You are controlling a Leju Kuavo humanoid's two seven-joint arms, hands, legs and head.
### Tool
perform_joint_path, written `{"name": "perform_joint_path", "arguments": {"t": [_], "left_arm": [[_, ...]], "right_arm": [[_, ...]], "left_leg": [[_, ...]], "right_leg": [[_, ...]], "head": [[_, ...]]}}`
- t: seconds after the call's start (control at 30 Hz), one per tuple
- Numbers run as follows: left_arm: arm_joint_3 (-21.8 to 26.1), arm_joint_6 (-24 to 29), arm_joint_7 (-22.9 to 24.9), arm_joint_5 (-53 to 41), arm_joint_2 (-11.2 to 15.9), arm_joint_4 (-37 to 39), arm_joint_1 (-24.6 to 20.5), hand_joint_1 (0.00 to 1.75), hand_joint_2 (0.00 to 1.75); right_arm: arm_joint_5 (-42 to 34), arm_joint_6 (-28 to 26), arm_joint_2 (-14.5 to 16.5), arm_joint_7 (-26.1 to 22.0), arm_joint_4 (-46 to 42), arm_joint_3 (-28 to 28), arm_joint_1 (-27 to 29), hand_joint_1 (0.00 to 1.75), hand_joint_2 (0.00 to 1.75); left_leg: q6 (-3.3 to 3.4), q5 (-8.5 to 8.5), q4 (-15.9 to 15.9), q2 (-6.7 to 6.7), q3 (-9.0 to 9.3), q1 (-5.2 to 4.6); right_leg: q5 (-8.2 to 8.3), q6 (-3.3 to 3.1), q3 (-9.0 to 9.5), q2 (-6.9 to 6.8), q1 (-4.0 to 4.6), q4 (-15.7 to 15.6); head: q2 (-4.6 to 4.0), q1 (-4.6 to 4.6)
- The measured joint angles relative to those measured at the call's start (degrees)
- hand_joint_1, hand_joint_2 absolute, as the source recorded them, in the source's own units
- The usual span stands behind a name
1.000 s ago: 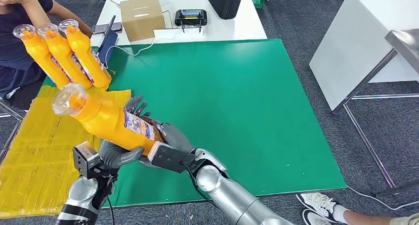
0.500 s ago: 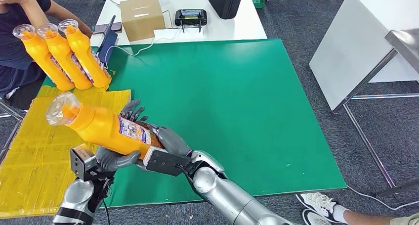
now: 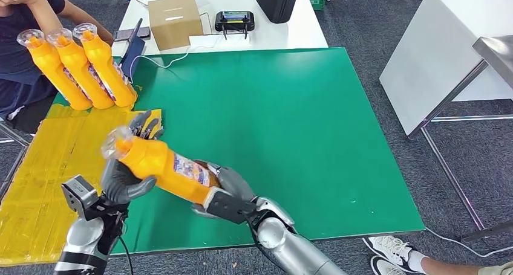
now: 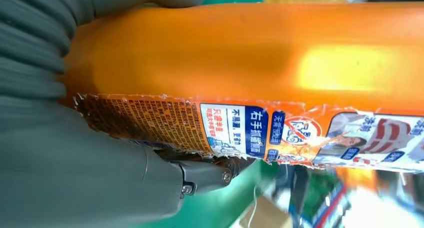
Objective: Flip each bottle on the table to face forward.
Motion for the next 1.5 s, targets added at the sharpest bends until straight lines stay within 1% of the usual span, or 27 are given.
{"name": "perform_joint_path", "arguments": {"t": [0.13, 0.23, 0.43, 0.63, 0.77, 0.97, 1.4, 1.5], "left_arm": [[1.65, -0.14, -0.30, -0.30, -0.05, -1.12, 0.62, 0.00, 1.75], [2.28, -0.29, -0.37, -0.33, -0.12, -1.47, 0.69, 0.00, 1.75], [2.63, -0.78, -0.44, -0.37, -0.37, -1.73, 0.69, 0.00, 1.75], [2.62, -1.23, -0.44, -0.40, -0.53, -1.71, 0.67, 0.00, 1.75], [2.58, -1.88, -0.15, 0.15, -0.62, -1.66, 0.46, 0.00, 1.75], [2.41, -2.64, 0.18, 0.86, -0.92, -1.11, -0.08, 0.00, 1.75], [1.27, -3.15, 0.05, 0.88, -0.98, -0.24, -0.62, 0.00, 1.75], [0.97, -3.33, -0.15, 0.80, -0.92, -0.10, -0.62, 0.00, 1.75]], "right_arm": [[-1.70, 0.92, -2.75, -0.05, -6.79, -5.13, 1.93, 1.75, 1.75], [-1.42, 1.82, -3.79, -0.21, -9.30, -7.44, 2.75, 1.75, 1.75], [-0.59, 2.56, -4.05, -0.49, -10.72, -8.96, 3.52, 1.75, 1.75], [0.61, 3.14, -3.72, -0.49, -10.67, -8.93, 3.36, 1.75, 1.75], [2.43, 3.84, -2.86, -0.02, -9.33, -7.56, 2.27, 1.75, 1.75], [4.74, 4.14, 0.03, 0.87, -4.30, -2.50, -0.34, 1.75, 1.75], [5.24, 4.53, 3.91, 1.90, 2.65, 4.05, -4.53, 1.75, 1.75], [4.99, 4.46, 4.36, 2.02, 3.75, 5.00, -5.40, 1.75, 1.75]], "left_leg": [[0.00, 0.00, 0.00, 0.00, -0.01, 0.00], [0.00, 0.00, 0.00, 0.02, -0.01, 0.00], [0.00, 0.00, 0.00, 0.02, 0.00, 0.03], [0.00, 0.00, 0.00, 0.01, -0.01, 0.03], [0.00, 0.00, 0.00, 0.02, -0.01, 0.03], [-0.01, 0.01, -0.01, 0.02, -0.01, 0.05], [-0.01, 0.01, 0.00, 0.01, -0.02, 0.04], [-0.01, 0.01, -0.01, 0.02, -0.02, 0.05]], "right_leg": [[0.00, 0.00, 0.00, 0.00, 0.00, 0.00], [0.00, 0.00, 0.00, 0.01, 0.01, 0.00], [0.00, 0.00, 0.00, 0.01, 0.04, 0.01], [0.00, 0.00, 0.01, 0.00, 0.03, 0.01], [0.00, 0.00, 0.01, 0.01, 0.04, 0.01], [0.00, -0.01, -0.02, 0.01, 0.06, 0.02], [-0.01, -0.01, -0.02, 0.00, 0.05, 0.01], [-0.01, -0.01, -0.03, 0.01, 0.05, 0.01]], "head": [[0.00, 0.01], [0.00, 0.00], [0.00, -0.01], [0.00, -0.01], [0.00, -0.01], [0.00, 0.00], [0.00, 0.00], [0.00, 0.00]]}}
